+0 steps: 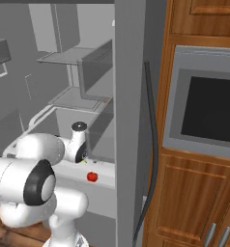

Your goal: Place the tomato and corn inside the fridge drawer. Close the drawer after placing the vegetables.

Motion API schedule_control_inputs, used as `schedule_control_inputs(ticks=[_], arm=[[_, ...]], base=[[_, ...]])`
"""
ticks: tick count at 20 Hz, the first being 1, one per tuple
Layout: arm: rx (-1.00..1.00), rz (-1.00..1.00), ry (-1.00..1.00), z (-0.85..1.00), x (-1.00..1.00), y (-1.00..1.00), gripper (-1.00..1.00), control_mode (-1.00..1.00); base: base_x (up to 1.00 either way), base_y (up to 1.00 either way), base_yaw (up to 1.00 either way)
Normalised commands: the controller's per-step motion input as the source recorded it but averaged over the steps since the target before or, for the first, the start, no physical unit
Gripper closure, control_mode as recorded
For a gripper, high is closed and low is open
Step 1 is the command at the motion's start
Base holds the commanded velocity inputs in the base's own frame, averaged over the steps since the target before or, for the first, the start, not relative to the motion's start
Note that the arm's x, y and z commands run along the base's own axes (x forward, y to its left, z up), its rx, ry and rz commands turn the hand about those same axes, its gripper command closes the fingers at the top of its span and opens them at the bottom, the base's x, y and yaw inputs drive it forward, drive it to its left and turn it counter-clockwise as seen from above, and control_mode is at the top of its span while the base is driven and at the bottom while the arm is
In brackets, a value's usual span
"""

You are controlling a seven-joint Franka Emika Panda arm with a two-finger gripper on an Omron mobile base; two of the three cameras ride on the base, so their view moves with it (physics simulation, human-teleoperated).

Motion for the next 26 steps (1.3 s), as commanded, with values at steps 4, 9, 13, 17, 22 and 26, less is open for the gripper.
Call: schedule_control_inputs(ticks=[4, 9, 13, 17, 22, 26], arm=[[0.0, -0.01, -0.25, 1.0, -0.31, 0.24, -1.0, -1.0], [0.0, 0.0, -0.19, 0.82, -0.61, 0.53, -1.0, -1.0], [-0.01, 0.01, -0.03, 0.29, -0.83, 0.77, -1.0, -1.0], [-0.04, 0.01, 0.02, -0.02, -0.72, 0.83, -1.0, -1.0], [-0.05, 0.0, 0.08, -0.22, -0.48, 0.72, -1.0, -1.0], [-0.04, 0.0, 0.11, -0.34, -0.24, 0.53, -1.0, -1.0]], base=[[0.0, 0.0, 0.0], [0.0, 0.0, 0.0], [0.0, 0.0, 0.0], [0.0, 0.0, 0.0], [0.0, 0.0, 0.0], [0.0, 0.0, 0.0]])
